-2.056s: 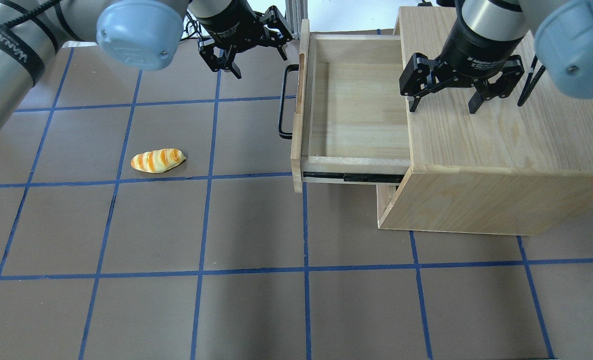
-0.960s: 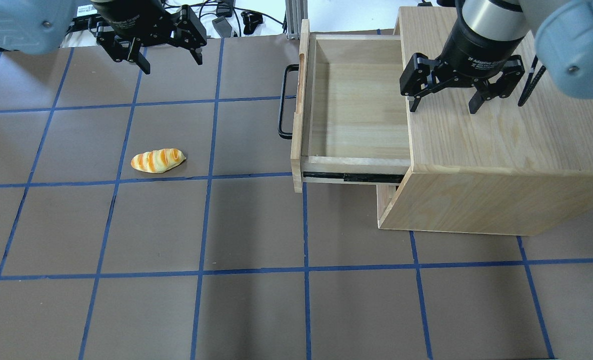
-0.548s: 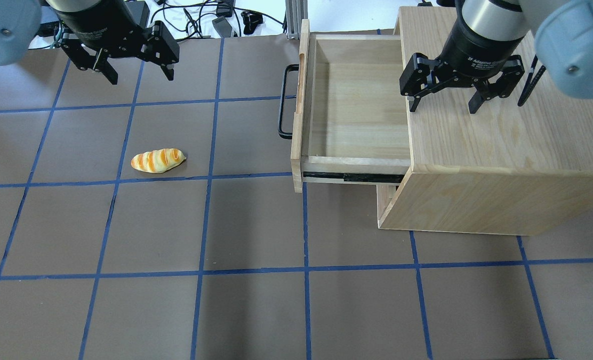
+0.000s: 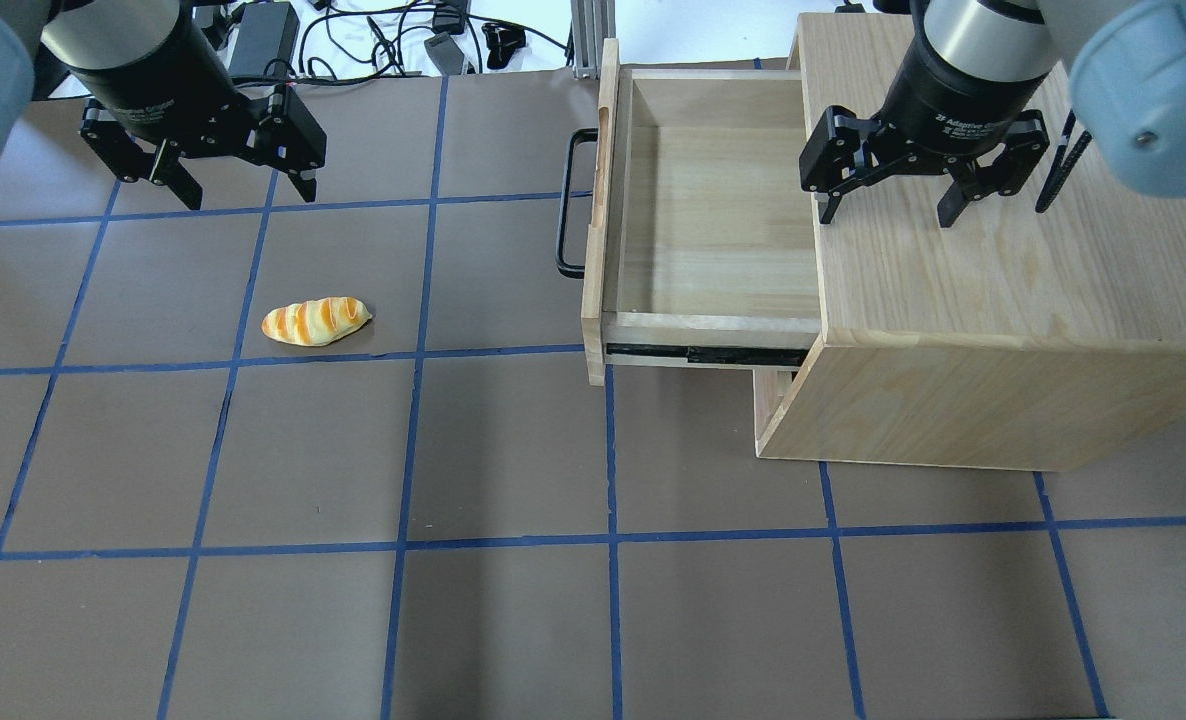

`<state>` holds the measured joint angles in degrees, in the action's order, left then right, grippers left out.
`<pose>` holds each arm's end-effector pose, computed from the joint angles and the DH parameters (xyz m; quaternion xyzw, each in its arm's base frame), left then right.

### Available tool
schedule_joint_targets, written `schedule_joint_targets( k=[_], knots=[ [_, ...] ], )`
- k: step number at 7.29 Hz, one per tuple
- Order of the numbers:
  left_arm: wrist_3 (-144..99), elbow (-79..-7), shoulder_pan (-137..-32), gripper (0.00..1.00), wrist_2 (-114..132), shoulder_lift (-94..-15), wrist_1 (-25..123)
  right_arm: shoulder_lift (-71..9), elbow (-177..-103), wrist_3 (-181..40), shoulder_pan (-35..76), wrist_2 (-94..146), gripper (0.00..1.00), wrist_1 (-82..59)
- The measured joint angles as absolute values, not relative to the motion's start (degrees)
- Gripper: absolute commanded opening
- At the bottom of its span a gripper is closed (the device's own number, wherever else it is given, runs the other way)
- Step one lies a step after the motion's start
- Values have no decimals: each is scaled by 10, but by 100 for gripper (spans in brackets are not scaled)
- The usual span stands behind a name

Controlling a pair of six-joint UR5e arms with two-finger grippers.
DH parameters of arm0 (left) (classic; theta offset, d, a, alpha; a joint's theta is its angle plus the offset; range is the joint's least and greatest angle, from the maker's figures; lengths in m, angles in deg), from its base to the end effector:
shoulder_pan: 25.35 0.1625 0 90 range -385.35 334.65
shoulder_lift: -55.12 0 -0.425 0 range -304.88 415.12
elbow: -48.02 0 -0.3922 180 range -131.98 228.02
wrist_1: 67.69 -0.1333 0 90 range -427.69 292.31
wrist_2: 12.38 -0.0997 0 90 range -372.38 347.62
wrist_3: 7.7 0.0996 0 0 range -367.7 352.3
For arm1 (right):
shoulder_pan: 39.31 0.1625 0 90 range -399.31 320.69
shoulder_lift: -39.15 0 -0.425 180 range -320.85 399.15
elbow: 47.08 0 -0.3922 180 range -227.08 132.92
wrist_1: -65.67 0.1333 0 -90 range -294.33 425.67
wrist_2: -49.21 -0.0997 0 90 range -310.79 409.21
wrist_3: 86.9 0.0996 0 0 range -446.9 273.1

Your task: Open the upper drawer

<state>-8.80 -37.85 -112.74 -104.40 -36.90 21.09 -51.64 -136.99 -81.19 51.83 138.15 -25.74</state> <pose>-0.1063 -0.5176 0.5081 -0.0329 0.9989 -0.0288 0.0180 0.1449 -0.4871 0.4980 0.0397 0.9990 -0.0194 0.0104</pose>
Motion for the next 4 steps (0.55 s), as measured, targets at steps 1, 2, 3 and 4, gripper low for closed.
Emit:
schedule_joint_targets(
  k=[1, 2, 3, 4],
  knots=[
    [-89, -385, -1122, 100, -1043, -366, 212, -516, -1370, -812, 518, 1382, 100, -257],
    [-90, -388, -1120, 100, -1043, -364, 213, -516, -1370, -812, 518, 1381, 100, -257],
    [-92, -389, -1119, 100, -1043, -362, 213, -516, -1370, -812, 518, 1382, 100, -257],
    [-92, -389, -1119, 100, -1043, -360, 213, -516, -1370, -812, 518, 1382, 100, -257]
  ],
)
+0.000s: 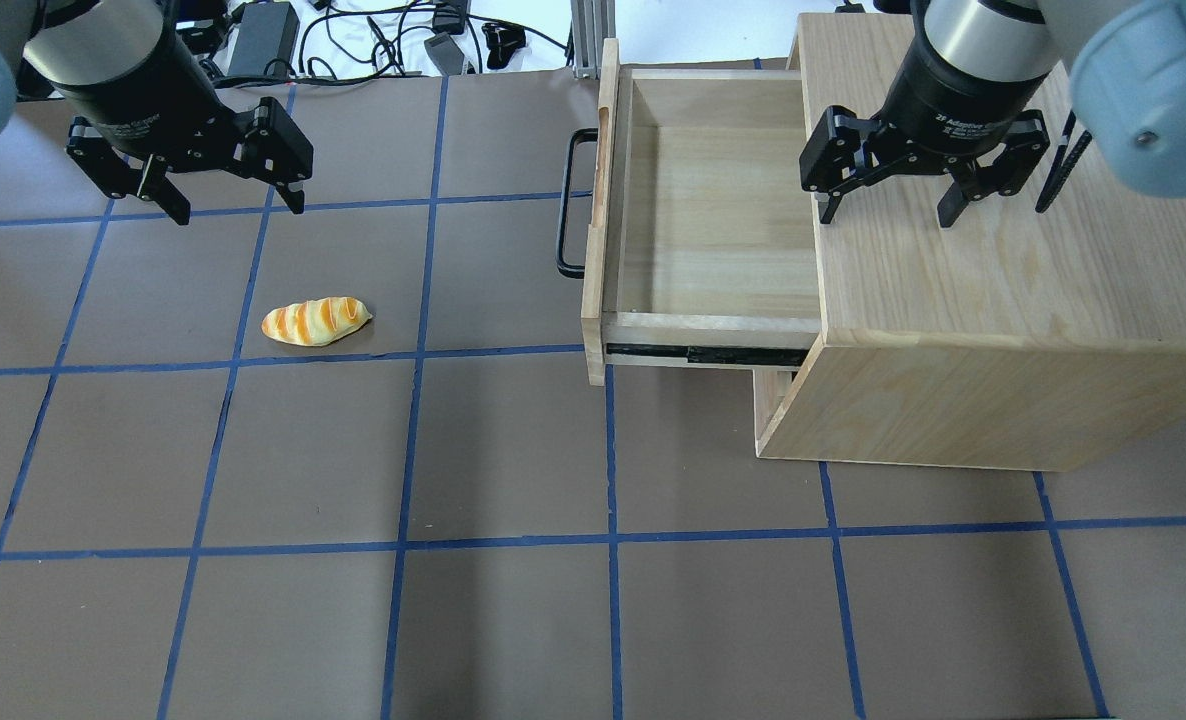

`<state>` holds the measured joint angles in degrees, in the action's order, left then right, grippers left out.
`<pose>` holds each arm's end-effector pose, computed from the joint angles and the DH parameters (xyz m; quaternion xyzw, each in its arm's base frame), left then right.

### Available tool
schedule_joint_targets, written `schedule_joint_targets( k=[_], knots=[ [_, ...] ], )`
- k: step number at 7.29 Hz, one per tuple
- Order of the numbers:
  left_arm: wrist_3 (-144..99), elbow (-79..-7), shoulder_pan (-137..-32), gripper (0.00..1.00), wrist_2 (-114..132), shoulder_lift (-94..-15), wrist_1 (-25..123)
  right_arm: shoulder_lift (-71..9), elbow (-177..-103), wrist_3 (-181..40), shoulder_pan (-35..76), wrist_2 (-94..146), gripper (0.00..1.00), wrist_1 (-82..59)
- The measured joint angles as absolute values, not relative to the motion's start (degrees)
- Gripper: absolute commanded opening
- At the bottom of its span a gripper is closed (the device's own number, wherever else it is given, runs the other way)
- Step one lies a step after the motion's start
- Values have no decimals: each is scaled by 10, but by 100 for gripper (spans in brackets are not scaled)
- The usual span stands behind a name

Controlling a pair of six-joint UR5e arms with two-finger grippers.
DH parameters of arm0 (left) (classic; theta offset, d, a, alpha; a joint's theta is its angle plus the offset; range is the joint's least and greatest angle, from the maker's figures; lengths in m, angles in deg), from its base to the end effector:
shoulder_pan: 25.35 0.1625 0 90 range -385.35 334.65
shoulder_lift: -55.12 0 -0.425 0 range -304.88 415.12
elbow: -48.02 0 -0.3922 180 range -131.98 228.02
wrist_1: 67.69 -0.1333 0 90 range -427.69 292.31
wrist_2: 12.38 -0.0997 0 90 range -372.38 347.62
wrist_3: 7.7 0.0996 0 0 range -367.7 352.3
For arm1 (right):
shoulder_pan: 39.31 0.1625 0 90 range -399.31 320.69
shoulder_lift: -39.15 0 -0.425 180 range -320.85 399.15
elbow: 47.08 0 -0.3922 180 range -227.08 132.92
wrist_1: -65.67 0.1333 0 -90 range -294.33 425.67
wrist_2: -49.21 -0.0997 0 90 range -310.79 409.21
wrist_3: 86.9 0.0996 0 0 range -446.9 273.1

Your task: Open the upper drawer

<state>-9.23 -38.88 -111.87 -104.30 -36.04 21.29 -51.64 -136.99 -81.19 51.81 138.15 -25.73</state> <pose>-0.0991 -0.5122 0.5064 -0.0441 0.9986 -0.0255 0.0172 0.1447 -0.4871 0.4979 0.0399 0.9990 -0.0193 0.0104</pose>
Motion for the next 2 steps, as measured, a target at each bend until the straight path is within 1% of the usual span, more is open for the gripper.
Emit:
schedule_joint_targets(
  k=[2],
  knots=[
    [-93, -389, -1119, 100, -1042, -354, 215, -516, -1370, -812, 518, 1382, 100, -257]
  ],
)
